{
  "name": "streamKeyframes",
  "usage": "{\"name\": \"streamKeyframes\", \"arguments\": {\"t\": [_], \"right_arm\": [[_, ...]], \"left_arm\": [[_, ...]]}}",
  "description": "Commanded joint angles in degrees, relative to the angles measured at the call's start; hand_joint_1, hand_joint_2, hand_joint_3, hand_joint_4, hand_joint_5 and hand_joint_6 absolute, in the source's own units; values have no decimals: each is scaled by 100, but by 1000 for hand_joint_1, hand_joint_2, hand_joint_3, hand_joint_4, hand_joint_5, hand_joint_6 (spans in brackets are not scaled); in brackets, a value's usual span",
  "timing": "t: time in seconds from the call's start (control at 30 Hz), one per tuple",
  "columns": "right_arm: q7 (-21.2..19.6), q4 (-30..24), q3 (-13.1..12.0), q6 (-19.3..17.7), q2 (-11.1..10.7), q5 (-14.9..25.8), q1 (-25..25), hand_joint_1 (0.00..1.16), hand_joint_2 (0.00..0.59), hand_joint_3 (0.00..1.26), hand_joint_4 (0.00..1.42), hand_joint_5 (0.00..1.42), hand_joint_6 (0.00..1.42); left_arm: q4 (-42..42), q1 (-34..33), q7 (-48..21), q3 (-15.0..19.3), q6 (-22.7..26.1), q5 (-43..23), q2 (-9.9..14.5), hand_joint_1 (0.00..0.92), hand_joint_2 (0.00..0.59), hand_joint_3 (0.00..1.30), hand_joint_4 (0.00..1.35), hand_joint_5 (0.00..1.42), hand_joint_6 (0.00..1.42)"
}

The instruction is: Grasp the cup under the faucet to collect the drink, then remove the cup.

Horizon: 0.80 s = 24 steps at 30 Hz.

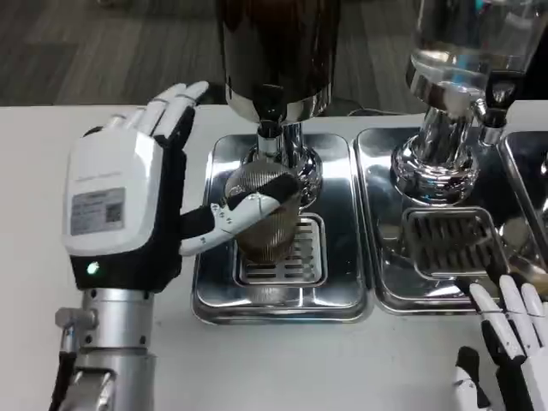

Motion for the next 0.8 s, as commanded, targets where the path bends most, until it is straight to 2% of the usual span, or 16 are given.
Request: {"name": "streamKeyframes", "arguments": {"t": [0.03,0.2,0.37,0.47,0.6,0.73,0.8], "right_arm": [[-66,-38,-53,-33,-9,-14,6,128,557,124,0,0,65],[7,-36,-32,-22,-29,-37,-46,137,555,124,0,0,65],[143,-82,29,6,-37,-95,-172,165,537,121,0,0,65],[267,-164,23,-2,-14,-49,-287,172,519,115,0,0,65],[436,-284,-47,-23,20,98,-422,195,455,108,0,0,76],[904,-537,-70,37,12,234,-667,209,396,87,0,0,79],[1306,-637,-61,66,68,479,-879,235,369,66,0,0,80]], "left_arm": [[-219,213,159,181,-135,-33,55,0,57,274,154,330,315],[-413,648,176,427,-282,-64,150,0,56,252,121,303,284],[-528,1753,528,672,-605,38,348,0,57,210,74,259,244],[-268,2406,1162,508,-685,606,443,0,57,210,73,259,241],[436,2658,1545,313,-806,582,463,0,51,210,73,257,229],[905,2695,1734,180,-850,591,543,0,40,164,28,209,183],[1074,2687,1774,134,-896,564,602,0,40,149,3,187,160]]}}
